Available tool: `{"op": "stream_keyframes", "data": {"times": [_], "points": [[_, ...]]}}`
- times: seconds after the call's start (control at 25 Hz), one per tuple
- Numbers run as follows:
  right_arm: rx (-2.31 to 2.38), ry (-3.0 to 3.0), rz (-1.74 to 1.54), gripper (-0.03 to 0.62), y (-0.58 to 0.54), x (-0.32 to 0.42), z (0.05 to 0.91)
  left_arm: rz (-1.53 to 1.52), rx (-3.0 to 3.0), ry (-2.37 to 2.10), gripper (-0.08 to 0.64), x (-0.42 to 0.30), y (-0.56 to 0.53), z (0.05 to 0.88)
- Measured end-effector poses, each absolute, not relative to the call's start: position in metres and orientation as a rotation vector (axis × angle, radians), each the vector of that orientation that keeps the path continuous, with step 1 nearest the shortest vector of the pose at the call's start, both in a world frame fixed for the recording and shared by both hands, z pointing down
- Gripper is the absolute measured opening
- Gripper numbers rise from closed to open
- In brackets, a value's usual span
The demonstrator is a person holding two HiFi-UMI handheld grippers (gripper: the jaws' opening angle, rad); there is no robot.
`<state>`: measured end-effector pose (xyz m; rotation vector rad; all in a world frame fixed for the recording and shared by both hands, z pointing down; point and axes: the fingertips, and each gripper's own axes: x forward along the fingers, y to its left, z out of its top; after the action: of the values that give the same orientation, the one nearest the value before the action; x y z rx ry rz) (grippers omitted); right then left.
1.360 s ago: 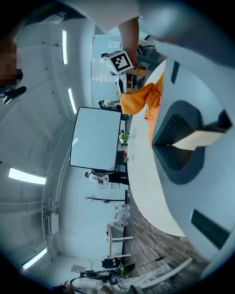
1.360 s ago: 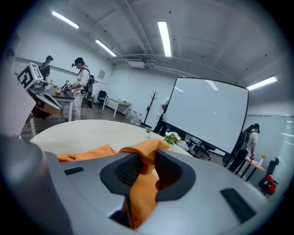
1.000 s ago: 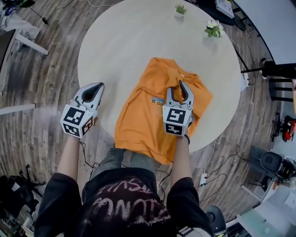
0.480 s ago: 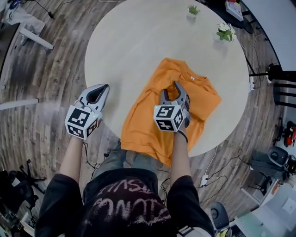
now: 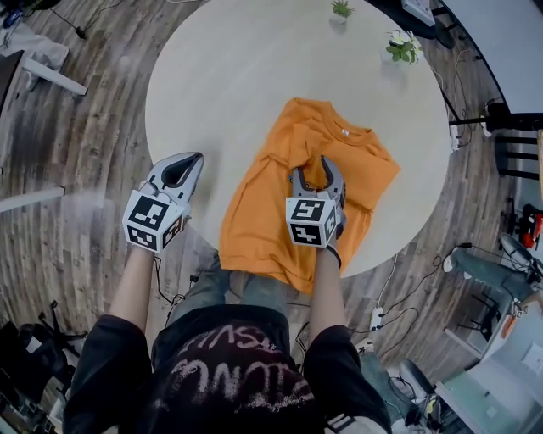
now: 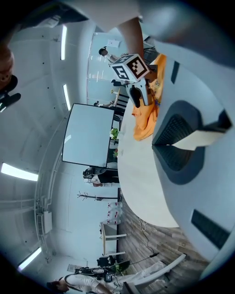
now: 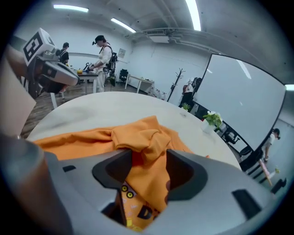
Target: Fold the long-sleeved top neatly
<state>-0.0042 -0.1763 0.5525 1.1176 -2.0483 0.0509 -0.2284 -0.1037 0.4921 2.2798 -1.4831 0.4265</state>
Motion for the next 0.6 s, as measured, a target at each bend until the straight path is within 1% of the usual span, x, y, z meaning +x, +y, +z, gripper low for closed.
{"op": "stream_keyframes", "data": {"times": [0.24, 0.44, 0.52, 0.6], "points": [[1.178, -2.015, 0.182, 0.235, -0.144, 0.016, 0.555, 0.415, 2.342, -1.384, 0.012, -0.199, -0.111, 0.488], [1.3, -2.01, 0.271, 0.187, -0.123, 0.047, 0.538, 0.444, 2.4, -1.303, 0.012, -0.17, -0.119, 0.49], [1.374, -2.013, 0.285, 0.154, -0.118, 0.064, 0.524, 0.467, 2.45, -1.261, 0.014, -0.145, -0.129, 0.489], [1.461, -2.025, 0.327, 0.149, -0.112, 0.084, 0.511, 0.497, 2.526, -1.212, 0.015, -0.112, -0.142, 0.485]]}}
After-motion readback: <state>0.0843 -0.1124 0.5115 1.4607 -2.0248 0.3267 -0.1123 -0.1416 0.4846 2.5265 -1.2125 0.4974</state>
